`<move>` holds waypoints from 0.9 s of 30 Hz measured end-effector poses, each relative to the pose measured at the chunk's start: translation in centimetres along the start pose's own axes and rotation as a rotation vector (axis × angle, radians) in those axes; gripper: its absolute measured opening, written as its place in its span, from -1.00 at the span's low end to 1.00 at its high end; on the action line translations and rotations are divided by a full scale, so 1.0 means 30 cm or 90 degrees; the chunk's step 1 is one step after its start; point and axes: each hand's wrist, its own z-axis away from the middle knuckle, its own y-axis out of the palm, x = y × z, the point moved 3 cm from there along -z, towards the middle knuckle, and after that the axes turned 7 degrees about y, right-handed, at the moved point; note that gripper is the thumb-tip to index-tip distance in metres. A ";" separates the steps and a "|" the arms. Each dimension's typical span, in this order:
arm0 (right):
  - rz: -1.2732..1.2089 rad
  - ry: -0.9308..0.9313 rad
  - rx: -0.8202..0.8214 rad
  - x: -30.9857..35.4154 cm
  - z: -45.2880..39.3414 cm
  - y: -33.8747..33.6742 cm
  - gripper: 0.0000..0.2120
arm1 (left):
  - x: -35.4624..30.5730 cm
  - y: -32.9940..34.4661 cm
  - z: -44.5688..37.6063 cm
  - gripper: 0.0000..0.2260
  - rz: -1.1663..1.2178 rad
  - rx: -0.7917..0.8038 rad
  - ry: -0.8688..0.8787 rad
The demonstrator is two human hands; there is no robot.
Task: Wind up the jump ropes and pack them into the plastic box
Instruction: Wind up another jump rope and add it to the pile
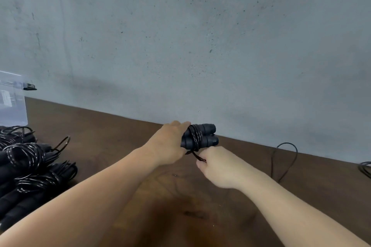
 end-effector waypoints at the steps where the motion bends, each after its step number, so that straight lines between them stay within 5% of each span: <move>1: 0.052 -0.012 -0.010 0.006 0.003 -0.016 -0.76 | -0.009 0.004 0.003 -0.53 -0.032 0.018 0.013; 9: 0.271 -0.092 -0.027 0.112 0.000 -0.175 -0.89 | -0.124 0.010 0.010 -0.71 -0.148 0.118 0.071; 13: 0.082 -0.058 0.040 0.047 -0.051 -0.230 -0.70 | -0.112 -0.002 0.030 -0.75 0.049 0.251 0.090; 18: -0.281 -0.037 0.093 -0.068 -0.095 -0.209 -0.67 | -0.080 -0.044 0.064 -0.54 0.340 0.308 0.104; 20: -0.434 -0.007 0.093 -0.110 -0.113 -0.177 -0.86 | -0.069 -0.047 0.071 -0.47 0.484 0.295 0.085; 22: -0.581 0.020 0.099 -0.139 -0.120 -0.127 -0.63 | -0.052 -0.049 0.068 -0.36 0.606 0.245 0.041; 27: -0.574 0.005 0.135 -0.103 -0.090 -0.025 -0.83 | -0.014 -0.033 0.044 -0.29 0.645 0.137 -0.038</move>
